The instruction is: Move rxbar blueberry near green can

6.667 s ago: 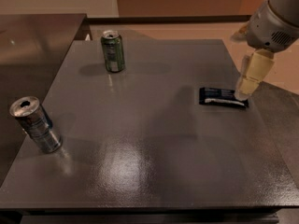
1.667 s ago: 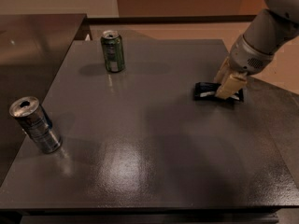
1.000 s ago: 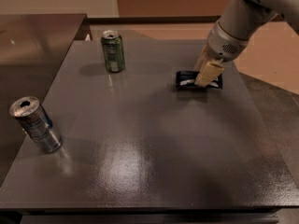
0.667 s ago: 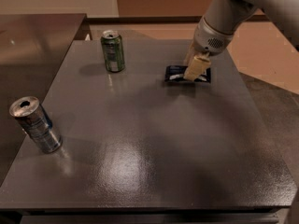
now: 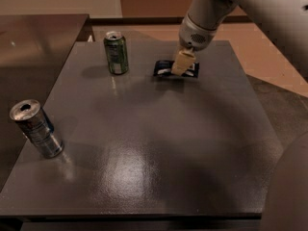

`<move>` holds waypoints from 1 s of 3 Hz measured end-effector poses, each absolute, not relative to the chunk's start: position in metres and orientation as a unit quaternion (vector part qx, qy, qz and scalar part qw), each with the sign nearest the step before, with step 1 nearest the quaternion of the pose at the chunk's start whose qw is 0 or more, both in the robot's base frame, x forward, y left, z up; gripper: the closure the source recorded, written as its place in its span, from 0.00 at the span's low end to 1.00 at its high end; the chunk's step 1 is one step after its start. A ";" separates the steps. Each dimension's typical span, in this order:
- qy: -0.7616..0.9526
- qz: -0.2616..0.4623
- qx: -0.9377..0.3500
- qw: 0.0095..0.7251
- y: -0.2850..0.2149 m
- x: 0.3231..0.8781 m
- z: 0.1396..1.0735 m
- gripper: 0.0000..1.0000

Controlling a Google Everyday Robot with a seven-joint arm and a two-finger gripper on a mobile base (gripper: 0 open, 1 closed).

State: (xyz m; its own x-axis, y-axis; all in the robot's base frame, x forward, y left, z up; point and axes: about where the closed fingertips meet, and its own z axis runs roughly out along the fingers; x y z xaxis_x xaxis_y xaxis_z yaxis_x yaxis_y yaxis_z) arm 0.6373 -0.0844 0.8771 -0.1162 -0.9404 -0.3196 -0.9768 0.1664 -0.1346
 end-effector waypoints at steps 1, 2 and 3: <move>0.745 0.058 -0.643 0.166 -0.067 0.646 0.872 1.00; 0.750 0.065 -0.637 0.164 -0.054 0.653 0.866 0.82; 0.754 0.070 -0.632 0.163 -0.041 0.659 0.861 0.59</move>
Offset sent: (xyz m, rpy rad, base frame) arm 0.0230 0.0414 -0.0140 0.0244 0.0373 -0.0349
